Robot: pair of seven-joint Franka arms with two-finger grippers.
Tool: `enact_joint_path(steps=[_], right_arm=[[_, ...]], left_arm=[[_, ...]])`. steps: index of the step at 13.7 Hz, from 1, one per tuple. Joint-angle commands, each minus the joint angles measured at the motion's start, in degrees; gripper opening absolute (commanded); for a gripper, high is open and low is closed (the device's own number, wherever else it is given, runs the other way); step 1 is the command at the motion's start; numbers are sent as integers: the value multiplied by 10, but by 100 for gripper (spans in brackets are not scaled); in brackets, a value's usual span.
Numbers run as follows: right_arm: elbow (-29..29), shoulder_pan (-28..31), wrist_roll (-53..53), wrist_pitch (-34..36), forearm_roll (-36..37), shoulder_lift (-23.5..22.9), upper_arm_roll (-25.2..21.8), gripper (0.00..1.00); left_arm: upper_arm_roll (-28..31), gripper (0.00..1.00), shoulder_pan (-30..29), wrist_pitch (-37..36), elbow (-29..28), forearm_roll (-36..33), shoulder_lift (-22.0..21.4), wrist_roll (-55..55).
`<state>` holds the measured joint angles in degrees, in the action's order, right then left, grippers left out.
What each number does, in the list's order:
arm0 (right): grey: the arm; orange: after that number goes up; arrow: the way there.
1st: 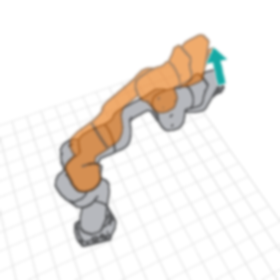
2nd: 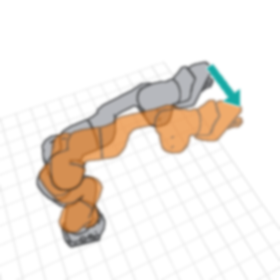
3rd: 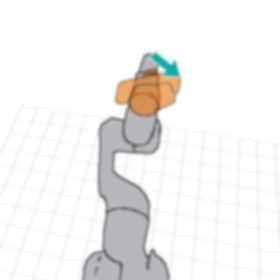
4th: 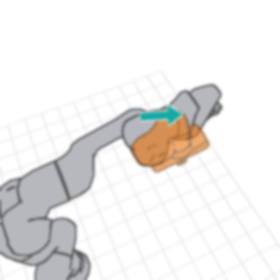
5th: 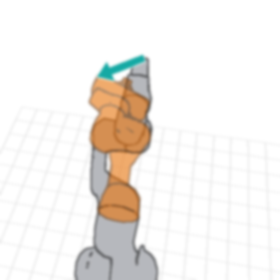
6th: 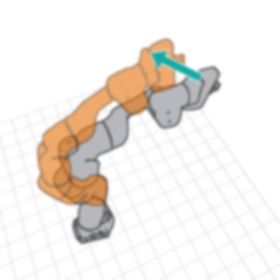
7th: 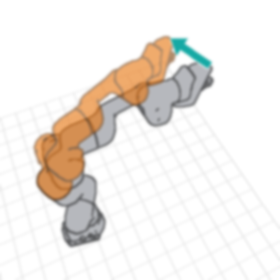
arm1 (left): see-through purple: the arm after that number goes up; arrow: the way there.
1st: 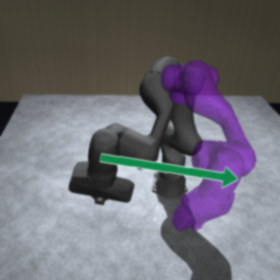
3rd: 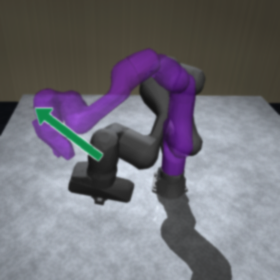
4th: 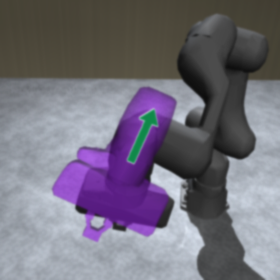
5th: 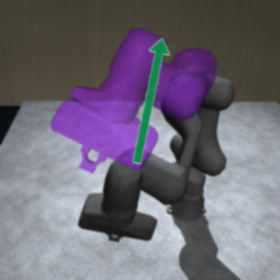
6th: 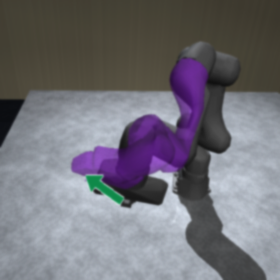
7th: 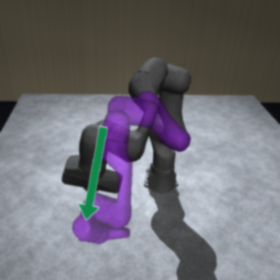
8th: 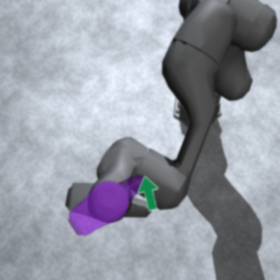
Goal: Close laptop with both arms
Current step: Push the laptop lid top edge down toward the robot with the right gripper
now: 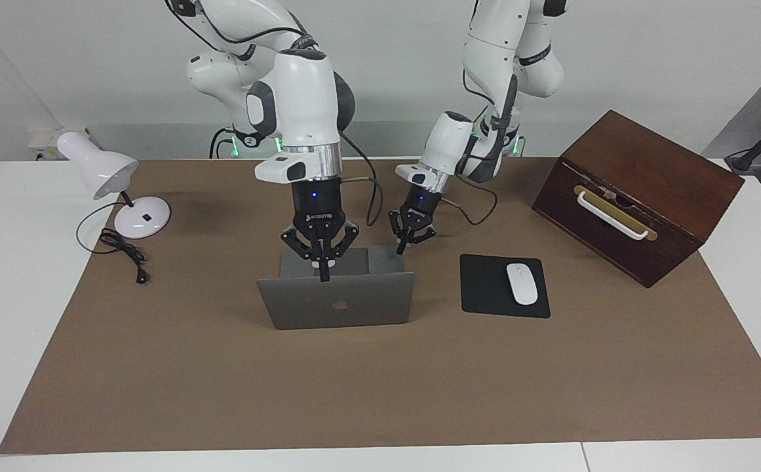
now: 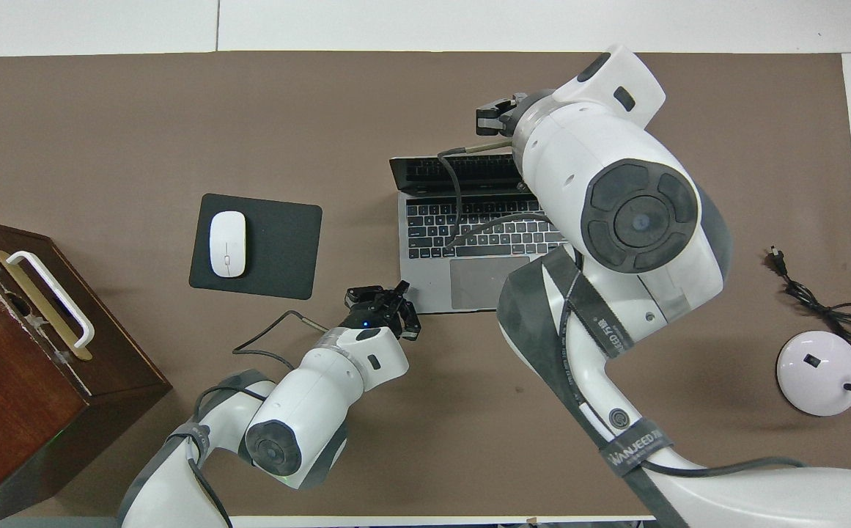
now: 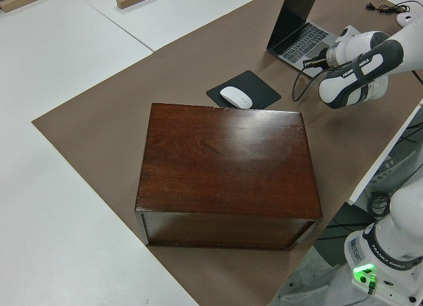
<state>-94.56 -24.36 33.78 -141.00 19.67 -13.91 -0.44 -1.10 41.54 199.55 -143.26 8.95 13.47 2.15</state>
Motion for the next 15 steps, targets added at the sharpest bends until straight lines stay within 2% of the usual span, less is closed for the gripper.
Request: enact_joint_path(steps=[1, 13, 15], right_arm=[[7, 2, -8, -6, 3, -15, 3, 0], [11, 6, -24, -9, 1, -40, 3, 0], [11, 7, -46, -8, -27, -42, 3, 0]], left_arm=[[6, 0, 9, 13, 18, -2, 24, -7], [6, 0, 19, 13, 17, -1, 33, -8], [6, 0, 24, 13, 17, -1, 33, -8]])
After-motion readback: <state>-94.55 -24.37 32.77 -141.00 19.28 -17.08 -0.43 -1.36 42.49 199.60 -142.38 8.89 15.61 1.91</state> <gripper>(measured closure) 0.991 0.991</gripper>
